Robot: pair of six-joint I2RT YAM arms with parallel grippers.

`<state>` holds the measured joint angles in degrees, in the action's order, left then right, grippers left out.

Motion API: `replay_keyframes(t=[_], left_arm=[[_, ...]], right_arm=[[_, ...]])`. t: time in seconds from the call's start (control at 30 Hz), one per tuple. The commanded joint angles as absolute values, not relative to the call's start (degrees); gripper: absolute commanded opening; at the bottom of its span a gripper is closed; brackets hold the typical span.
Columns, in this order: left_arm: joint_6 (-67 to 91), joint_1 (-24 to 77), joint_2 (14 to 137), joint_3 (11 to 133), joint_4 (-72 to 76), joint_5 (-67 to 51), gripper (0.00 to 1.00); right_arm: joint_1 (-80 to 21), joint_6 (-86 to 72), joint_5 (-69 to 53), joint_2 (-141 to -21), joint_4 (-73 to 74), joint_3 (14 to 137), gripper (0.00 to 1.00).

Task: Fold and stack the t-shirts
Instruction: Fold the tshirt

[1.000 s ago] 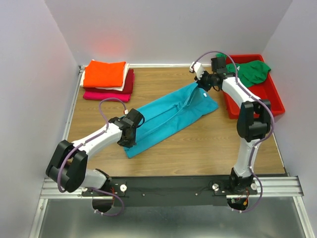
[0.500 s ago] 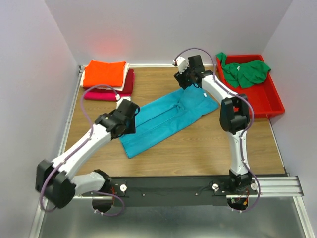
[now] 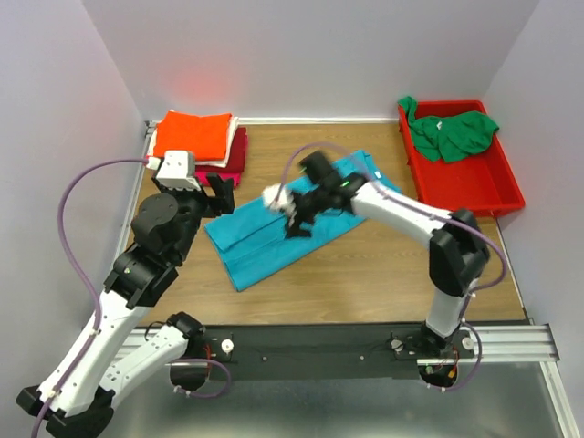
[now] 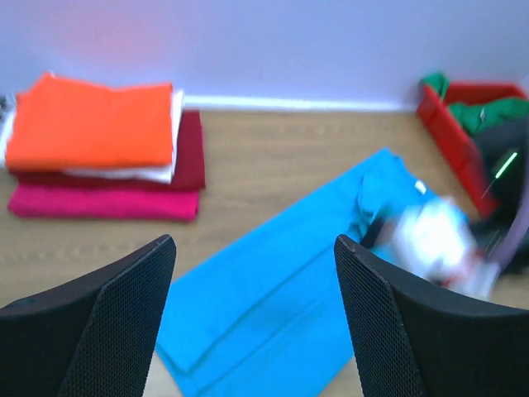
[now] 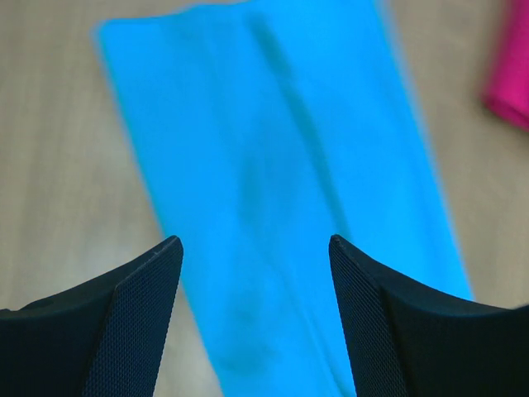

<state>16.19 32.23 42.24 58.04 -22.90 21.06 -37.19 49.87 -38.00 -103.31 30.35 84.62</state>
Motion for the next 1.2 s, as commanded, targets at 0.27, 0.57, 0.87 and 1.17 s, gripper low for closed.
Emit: replay_keyframes(t=[0.27,0.57,0.87,1.17], left_arm=[[14.5,31.82,27.09,56.25,-20.73,20.57,0.85],[15.73,31.82,21.18,56.78,-25.13,20.74,0.85],[15.03,31.82,21.53,56.08,-24.79,20.13,0.85],[17.49,31.9,25.48,50.89,-19.95,19.95,0.85]], right_arm=[[-65.64,46.6,-13.46,-118.63,25.31,88.49,0.78],[-70.31,45.44,-7.21,-126.38,25.31,93.08,0.71],[-71.19,45.35,-7.12,-125.69,25.4,88.34,0.33],[-71.28,49.91,-16.94,-116.82,30.83,77.35,0.1]])
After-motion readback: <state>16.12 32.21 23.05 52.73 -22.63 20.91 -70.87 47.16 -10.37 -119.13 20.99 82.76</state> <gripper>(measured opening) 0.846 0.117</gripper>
